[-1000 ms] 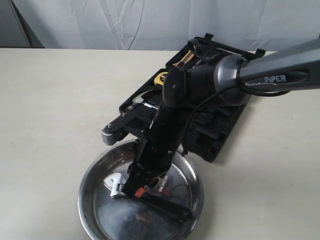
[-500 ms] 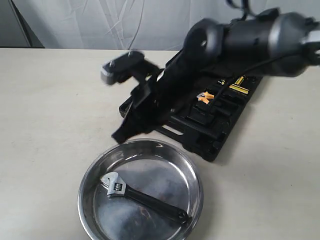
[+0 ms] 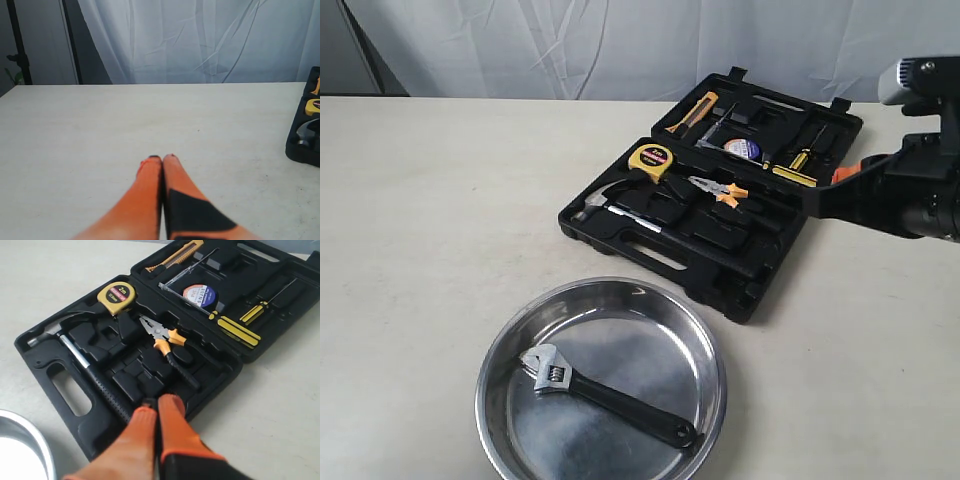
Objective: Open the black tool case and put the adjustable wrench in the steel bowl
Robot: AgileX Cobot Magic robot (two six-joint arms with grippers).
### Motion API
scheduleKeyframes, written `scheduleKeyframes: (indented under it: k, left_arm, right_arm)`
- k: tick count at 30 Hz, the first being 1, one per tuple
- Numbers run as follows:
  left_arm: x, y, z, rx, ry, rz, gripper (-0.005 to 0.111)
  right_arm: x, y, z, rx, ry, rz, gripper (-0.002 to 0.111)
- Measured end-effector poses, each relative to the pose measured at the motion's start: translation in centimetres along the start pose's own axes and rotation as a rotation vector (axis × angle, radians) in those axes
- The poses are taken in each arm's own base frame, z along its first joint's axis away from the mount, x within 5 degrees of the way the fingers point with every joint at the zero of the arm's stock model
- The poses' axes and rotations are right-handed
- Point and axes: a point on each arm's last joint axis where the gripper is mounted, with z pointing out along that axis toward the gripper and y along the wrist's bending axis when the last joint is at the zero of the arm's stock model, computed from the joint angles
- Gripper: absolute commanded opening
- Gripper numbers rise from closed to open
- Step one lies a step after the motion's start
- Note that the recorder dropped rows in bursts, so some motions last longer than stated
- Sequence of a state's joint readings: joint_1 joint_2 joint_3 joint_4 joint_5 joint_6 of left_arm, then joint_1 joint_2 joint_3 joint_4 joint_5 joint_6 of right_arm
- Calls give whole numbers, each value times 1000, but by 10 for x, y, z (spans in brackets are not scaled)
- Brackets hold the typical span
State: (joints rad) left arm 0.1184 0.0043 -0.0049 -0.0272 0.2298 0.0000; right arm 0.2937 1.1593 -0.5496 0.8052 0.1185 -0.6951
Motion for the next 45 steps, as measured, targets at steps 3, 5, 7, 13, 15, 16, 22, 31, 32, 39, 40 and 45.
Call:
scheduleKeyframes:
  k: [3,5,7,13,15,16,22,31,32,39,40,45]
  left_arm:
    - [0,0,0,0,0,0,0]
    - [0,0,0,0,0,0,0]
    - [0,0,0,0,0,0,0]
    - [0,0,0,0,0,0,0]
    - [0,0,0,0,0,0,0]
    - [0,0,0,0,0,0,0]
    - [0,0,0,-1,0,4,0]
    - [0,0,0,-1,0,6,0]
    - [0,0,0,-1,0,6,0]
    - [0,0,0,-1,0,6,0]
    - [0,0,0,-1,0,6,0]
    - [0,0,0,-1,0,6,0]
  right_arm:
    - [0,0,-1,3,-9,4,0]
    - [-1,0,-1,5,-11,4,0]
    - [-1,0,-2,4,-15,6,0]
    - [-5,4,-10,-13,-50,-6,0]
    - [-5,4,-11,-9,-56,-23,0]
    - [-6,4,-12,-3,-65,-38,0]
    - [-21,-1,-52,38,-239,-89,0]
    - [9,-20,-149,265,-582,-44,0]
    - [17,-19,-152,277,-585,-54,0]
    - [65,-16,-142,276,-539,-78,0]
    - [72,-17,-139,276,-525,-78,0]
    - [98,-21,-131,312,-449,-57,0]
